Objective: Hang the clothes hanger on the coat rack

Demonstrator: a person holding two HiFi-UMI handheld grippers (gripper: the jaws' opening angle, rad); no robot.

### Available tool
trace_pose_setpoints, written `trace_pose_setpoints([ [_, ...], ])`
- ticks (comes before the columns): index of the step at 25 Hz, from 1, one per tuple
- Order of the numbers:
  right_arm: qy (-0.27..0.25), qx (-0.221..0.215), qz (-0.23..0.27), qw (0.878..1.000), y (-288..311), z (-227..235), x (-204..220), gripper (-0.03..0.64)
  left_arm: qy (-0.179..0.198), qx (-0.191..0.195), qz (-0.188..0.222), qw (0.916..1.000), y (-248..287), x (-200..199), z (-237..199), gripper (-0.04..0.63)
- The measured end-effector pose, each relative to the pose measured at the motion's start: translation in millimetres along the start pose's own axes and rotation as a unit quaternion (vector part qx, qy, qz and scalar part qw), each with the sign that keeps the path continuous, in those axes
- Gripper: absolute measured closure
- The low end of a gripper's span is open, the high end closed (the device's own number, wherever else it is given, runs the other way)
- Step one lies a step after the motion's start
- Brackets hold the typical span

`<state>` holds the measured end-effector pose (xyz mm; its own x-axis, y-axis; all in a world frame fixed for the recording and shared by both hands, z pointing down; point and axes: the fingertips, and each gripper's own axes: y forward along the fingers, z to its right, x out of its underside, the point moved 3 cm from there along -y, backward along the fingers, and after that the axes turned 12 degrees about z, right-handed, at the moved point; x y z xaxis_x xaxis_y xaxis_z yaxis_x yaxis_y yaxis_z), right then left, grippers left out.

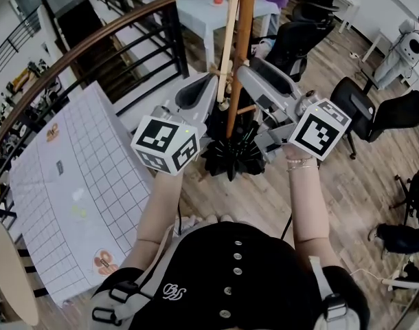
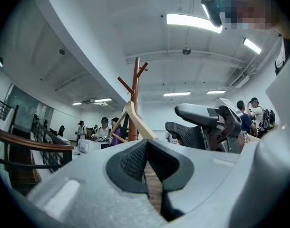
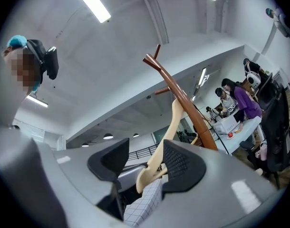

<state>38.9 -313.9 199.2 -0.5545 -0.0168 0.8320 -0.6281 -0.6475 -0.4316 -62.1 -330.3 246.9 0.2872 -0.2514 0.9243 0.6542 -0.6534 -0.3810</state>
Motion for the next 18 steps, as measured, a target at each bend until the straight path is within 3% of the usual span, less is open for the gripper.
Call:
trace_pose_setpoints([
  [7,-0.014,-0.004,-0.014,1.000,-19.4,-2.5,25.0,0.498,-0.018,-0.018,-0.009,0.9996,-21.1,13.3,-0.5,0.597],
  [11,-0.013,0.000,-0.030,0.999,-26.4,-2.8,41.9,0.500,-0.029,-0.020,-0.018,0.9992,-32.9,24.1,2.2,0.597],
  [18,-0.008,0.029,-0.028,0.999,-41.8,1.3,58.5,0.581,-0.047,-0.021,-0.041,0.9978,-48.7,43.3,9.6,0.597],
])
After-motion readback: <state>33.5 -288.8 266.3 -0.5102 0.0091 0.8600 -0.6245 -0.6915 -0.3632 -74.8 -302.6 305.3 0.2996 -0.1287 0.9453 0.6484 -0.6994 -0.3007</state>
